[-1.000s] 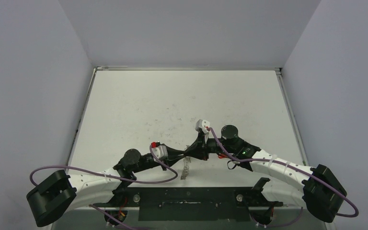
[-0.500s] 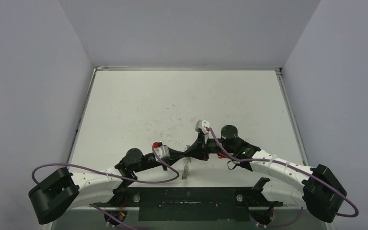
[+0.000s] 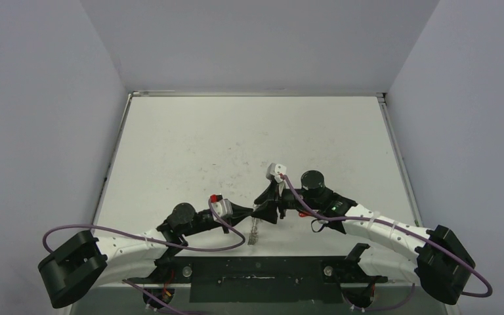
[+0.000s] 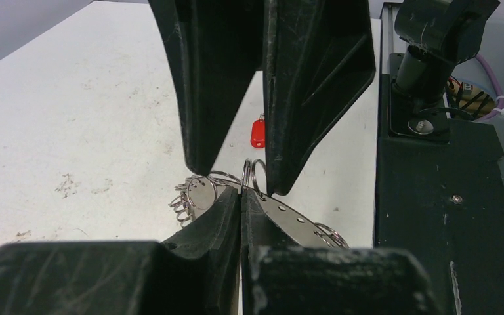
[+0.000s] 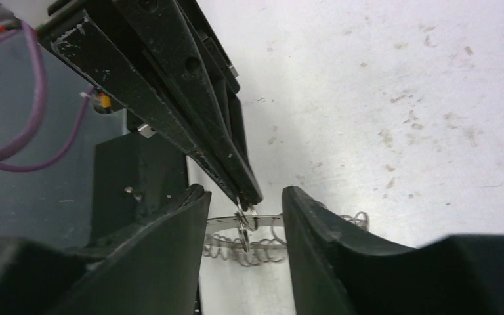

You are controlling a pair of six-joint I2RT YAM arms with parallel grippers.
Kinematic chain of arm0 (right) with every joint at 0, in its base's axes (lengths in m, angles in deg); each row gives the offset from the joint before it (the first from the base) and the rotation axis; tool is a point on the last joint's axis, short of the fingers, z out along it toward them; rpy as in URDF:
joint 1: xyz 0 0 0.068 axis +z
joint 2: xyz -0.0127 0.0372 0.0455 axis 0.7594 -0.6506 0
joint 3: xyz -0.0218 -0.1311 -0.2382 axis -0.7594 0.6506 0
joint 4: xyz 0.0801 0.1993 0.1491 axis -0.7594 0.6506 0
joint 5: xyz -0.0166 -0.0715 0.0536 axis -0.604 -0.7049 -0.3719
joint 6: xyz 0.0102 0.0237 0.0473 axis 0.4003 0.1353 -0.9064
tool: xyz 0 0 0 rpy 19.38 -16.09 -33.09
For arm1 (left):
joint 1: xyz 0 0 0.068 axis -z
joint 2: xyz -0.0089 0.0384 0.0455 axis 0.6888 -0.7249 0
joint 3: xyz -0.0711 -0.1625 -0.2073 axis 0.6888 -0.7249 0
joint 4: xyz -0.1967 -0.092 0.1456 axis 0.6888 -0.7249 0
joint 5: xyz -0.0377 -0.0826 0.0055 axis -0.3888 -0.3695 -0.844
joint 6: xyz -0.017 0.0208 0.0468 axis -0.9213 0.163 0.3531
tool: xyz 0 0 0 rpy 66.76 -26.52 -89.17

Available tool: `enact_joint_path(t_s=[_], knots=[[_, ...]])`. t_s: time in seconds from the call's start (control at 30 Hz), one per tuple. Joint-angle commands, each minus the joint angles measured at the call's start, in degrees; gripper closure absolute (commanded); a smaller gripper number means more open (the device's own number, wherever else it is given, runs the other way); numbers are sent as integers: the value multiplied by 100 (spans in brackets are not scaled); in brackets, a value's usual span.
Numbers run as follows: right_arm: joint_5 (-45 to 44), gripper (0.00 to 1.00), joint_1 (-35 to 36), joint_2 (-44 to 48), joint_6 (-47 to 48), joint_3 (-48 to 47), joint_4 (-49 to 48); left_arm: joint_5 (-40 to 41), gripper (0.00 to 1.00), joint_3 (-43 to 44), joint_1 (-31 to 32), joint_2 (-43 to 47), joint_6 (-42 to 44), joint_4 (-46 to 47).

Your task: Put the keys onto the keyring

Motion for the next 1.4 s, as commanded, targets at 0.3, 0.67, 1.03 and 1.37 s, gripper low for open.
enact_joint_path(t_s=[0.3,0.67,1.03,1.37], knots=[[-1043,24,24,747,54,-347,35,154,100,253,12,511,161,-366],[-1269,25,-2,1394,802,-156,906,118,100,358,29,797,564,-1034],[-1503,27,-12,1560,723,25,1019,-49,100,220,78,1217,1379,-1269],[-1962,33,-17,1785,380,296,1048,14,100,188,91,1265,1338,-1371]])
